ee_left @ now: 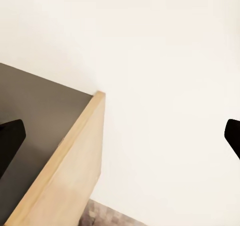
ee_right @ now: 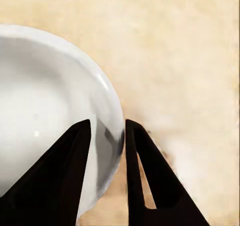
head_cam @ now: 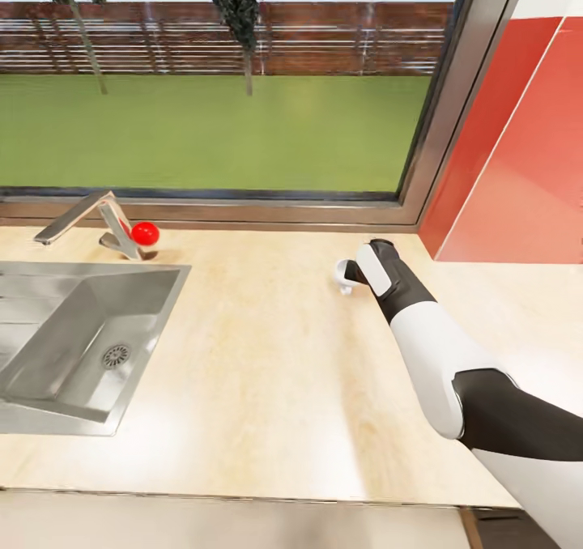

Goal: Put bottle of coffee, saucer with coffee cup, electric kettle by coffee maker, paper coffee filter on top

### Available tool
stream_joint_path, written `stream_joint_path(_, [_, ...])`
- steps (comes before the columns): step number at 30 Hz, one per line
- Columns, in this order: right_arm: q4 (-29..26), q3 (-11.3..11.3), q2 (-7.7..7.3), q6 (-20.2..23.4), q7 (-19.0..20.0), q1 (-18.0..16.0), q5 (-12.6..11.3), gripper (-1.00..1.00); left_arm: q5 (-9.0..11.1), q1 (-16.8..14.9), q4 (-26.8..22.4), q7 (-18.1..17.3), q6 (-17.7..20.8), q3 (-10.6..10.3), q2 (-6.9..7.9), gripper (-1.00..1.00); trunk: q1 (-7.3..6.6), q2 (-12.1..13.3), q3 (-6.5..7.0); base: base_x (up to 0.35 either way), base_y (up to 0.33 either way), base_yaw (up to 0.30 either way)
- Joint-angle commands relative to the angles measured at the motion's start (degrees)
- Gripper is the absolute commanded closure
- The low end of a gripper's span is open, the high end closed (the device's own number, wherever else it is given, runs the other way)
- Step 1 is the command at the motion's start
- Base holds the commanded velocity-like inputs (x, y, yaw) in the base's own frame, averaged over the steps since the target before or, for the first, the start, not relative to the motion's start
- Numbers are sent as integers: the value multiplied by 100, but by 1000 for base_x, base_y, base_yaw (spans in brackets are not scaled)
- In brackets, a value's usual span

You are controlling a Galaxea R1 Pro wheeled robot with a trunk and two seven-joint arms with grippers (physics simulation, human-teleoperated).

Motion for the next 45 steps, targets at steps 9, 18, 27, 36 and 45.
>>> stream_joint_path(9, [-1, 19, -1, 9, -45, 57, -56, 100, 15, -9, 8, -1, -32, 15, 7, -100, -2, -6, 37, -338, 0, 0])
stream_joint_path(18, [-10, 29, -1, 9, -37, 234, -61, 100, 15, -9, 1, -4, -57, 15, 4, -100, -2, -6, 113, -266, 0, 0])
stream_joint_path(27, [-29, 161, 6, 9, -11, 383, -49, 100, -35, -20, -18, -13, -84, 7, -22, -100, -2, -6, 191, -39, 0, 48])
stream_joint_path(36, [-1412, 359, -8, -505, 154, 1426, -38, 100, -37, -61, -18, -13, -86, -4, -31, -100, -2, -6, 269, 0, 0, 76])
stream_joint_path(45, [-3321, 944, -96, -553, 150, 2516, -18, 100, -29, -62, -18, -13, -107, 4, -44, -100, -2, -6, 346, 0, 0, 110])
